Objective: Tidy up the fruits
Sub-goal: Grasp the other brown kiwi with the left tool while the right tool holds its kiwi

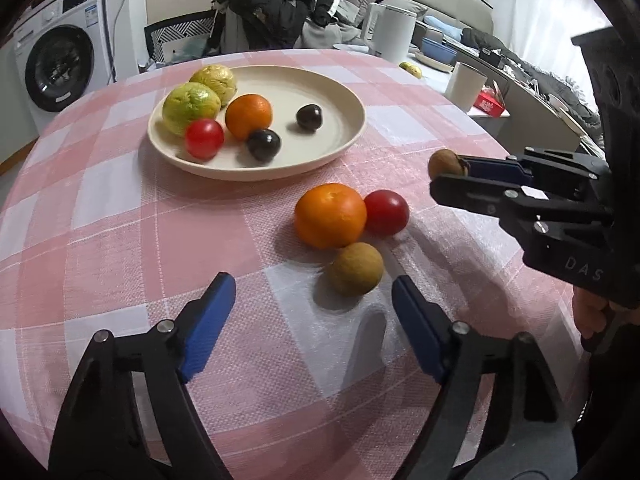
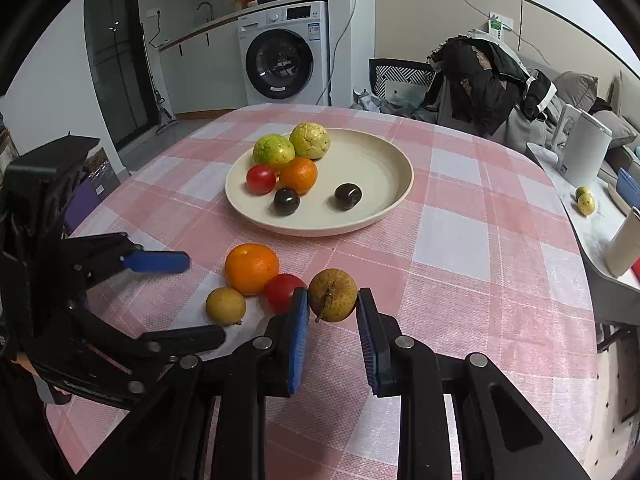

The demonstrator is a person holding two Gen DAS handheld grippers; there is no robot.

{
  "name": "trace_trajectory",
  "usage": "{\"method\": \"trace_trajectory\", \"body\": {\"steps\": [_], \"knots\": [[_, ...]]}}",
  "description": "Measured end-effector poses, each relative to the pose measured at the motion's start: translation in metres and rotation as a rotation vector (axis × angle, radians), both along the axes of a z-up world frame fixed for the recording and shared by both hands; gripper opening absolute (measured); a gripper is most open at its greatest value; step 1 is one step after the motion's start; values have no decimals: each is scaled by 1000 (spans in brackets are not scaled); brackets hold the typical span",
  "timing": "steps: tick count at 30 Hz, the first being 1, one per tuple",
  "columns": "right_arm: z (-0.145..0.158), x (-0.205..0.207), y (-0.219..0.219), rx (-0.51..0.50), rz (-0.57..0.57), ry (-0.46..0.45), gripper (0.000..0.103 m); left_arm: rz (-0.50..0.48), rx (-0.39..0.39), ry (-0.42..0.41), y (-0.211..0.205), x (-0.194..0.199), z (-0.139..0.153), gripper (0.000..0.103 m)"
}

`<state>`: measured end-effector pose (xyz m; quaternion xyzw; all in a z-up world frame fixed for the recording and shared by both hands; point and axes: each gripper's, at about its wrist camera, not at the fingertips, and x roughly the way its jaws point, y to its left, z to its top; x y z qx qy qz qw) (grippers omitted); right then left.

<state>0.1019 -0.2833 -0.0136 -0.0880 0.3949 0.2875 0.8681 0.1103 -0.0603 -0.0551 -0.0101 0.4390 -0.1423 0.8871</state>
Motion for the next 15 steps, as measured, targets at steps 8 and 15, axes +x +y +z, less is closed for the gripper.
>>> {"method": "trace_trajectory", "body": {"steps": [8,15], "knots": [[-2,0,-2,2,3,4,25,-50,-16,-9,-12,0,3,47],[-3,0,-1,5,1,6,25,-88,-31,-20,-17,-2,5,24]]}}
